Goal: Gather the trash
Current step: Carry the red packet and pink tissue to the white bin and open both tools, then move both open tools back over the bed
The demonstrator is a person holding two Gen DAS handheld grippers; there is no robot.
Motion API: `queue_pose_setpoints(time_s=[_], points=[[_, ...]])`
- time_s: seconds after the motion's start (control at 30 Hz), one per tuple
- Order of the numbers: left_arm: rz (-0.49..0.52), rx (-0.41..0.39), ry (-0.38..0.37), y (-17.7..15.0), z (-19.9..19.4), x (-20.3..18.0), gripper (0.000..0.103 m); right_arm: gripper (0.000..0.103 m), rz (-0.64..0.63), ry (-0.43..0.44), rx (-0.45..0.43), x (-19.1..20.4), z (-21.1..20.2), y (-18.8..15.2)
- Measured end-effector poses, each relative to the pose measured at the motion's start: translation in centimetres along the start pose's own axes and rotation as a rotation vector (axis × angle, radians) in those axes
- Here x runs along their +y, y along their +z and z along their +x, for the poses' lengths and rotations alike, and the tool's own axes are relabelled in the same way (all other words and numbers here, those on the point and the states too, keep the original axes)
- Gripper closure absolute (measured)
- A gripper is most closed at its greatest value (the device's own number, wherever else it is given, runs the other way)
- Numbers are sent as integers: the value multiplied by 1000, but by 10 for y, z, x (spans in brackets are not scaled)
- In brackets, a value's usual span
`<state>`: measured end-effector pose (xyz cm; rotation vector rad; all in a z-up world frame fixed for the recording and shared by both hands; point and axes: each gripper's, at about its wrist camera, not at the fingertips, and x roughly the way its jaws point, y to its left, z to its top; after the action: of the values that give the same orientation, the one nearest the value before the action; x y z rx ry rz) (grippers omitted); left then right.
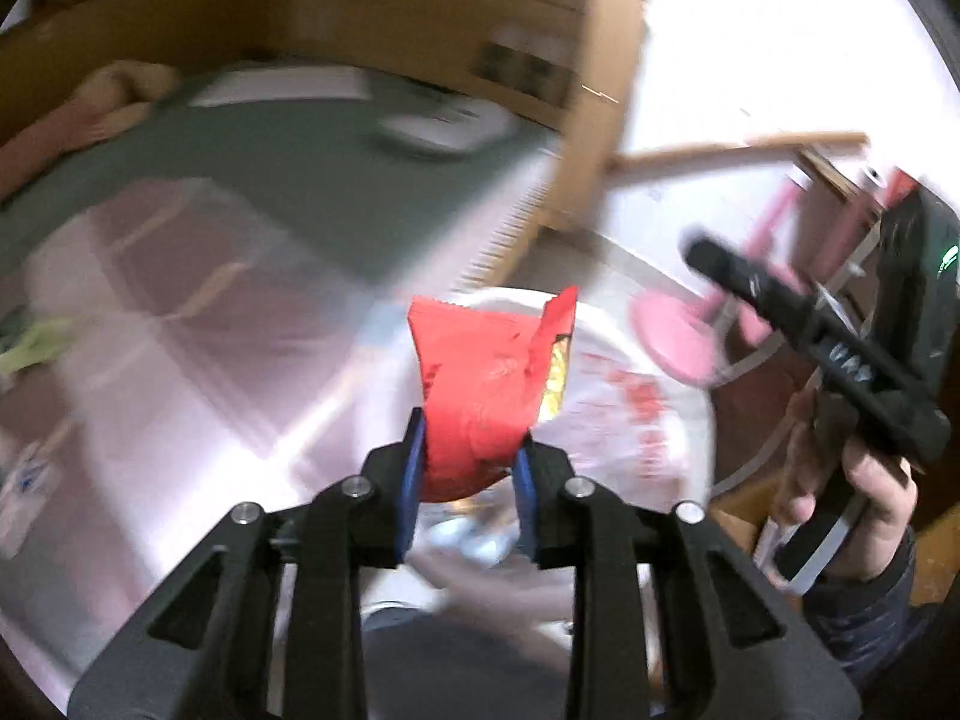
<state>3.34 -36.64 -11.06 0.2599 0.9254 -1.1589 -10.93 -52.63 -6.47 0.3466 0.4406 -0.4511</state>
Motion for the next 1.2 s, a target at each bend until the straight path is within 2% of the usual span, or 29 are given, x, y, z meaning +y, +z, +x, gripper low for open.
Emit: queue_pose_setpoints(time_s=[0.07, 0.1, 0.17, 0.23, 0.3, 0.4, 0.5, 0.6, 0.77, 0.83, 0.9, 0.97, 1.0, 1.07, 1.1, 1.2], points=[[-5, 34, -12, 7, 21, -14, 33, 28, 2, 7, -28, 3, -11, 6], [-30, 38, 7, 9, 28, -14, 11, 27, -1, 12, -32, 7, -13, 7], [-94, 26, 33, 8, 27, -4, 9, 27, -19, 26, -24, 14, -13, 7], [-197, 24, 11, 1, 10, 24, 9, 27, -46, 38, -3, 26, -6, 3], [-251, 1, 36, -7, -14, 49, 9, 27, -62, 63, 21, 44, 6, 2], [-284, -95, 189, -24, -74, 100, 7, 27, -80, 122, 85, 77, 30, -5], [-320, -181, 425, -59, -139, 149, 4, 27, -147, 209, 131, 128, 50, -13], [-387, -225, 664, -103, -200, 201, 4, 27, -236, 305, 178, 194, 66, -22], [-521, -268, 845, -159, -247, 252, 3, 27, -333, 482, 193, 306, 88, -32], [-558, -244, 904, -179, -251, 267, 3, 27, -363, 519, 197, 339, 95, -39], [-630, -240, 893, -189, -255, 279, 3, 27, -379, 539, 191, 364, 105, -47], [-695, -292, 808, -194, -263, 287, 3, 27, -406, 536, 170, 375, 112, -62], [-705, -308, 801, -197, -268, 287, 3, 27, -429, 520, 175, 376, 117, -70], [-696, -316, 820, -198, -268, 282, 3, 27, -453, 496, 262, 378, 130, -81], [-685, -307, 822, -197, -267, 281, 3, 27, -432, 509, 270, 376, 131, -80], [-664, -289, 816, -191, -256, 277, 3, 27, -447, 511, 209, 376, 122, -80]])
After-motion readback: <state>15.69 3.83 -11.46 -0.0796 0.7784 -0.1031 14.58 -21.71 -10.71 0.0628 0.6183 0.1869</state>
